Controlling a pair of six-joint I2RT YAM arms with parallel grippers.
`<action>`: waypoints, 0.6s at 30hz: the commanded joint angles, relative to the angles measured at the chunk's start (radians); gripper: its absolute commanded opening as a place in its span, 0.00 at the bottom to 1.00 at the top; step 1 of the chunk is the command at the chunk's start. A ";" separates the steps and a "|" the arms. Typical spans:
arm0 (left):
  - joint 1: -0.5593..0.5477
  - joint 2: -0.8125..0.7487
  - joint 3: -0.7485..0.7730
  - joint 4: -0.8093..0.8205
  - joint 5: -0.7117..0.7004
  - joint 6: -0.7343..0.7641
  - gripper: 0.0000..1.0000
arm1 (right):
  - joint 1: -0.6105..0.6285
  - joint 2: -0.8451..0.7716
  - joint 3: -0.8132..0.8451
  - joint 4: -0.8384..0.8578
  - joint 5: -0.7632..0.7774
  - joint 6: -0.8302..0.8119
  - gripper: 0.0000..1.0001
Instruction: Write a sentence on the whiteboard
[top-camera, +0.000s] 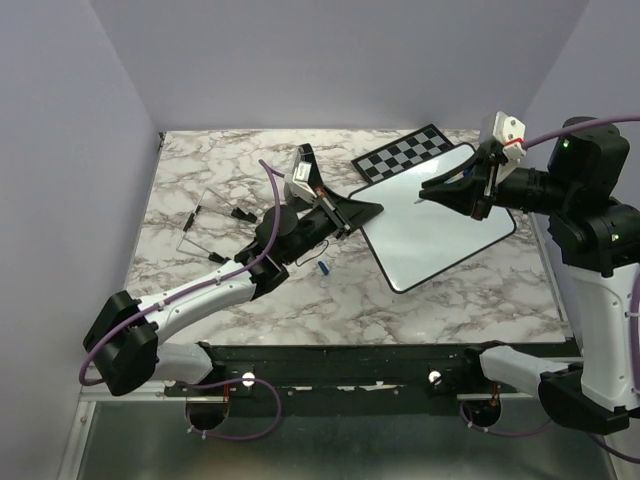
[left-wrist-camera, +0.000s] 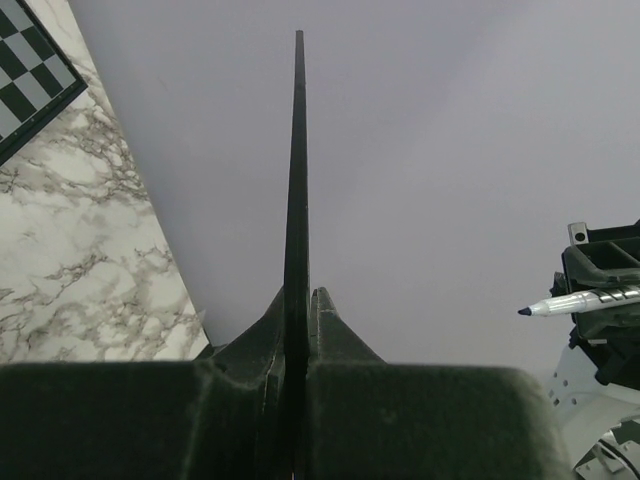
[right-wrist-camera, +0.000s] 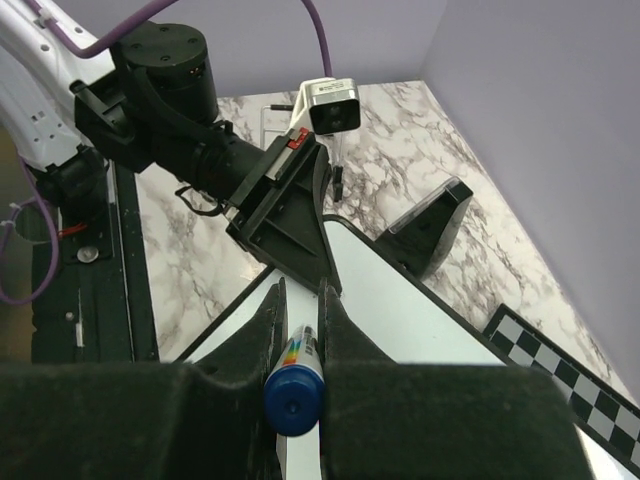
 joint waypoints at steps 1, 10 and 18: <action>-0.007 -0.047 0.017 0.099 -0.011 -0.018 0.00 | -0.005 0.000 -0.015 -0.013 -0.096 -0.010 0.01; -0.010 -0.034 0.006 0.136 -0.007 -0.035 0.00 | 0.011 -0.011 -0.081 0.035 -0.098 0.041 0.01; -0.019 -0.007 0.015 0.147 -0.011 -0.049 0.00 | 0.052 0.001 -0.084 0.032 -0.053 0.021 0.01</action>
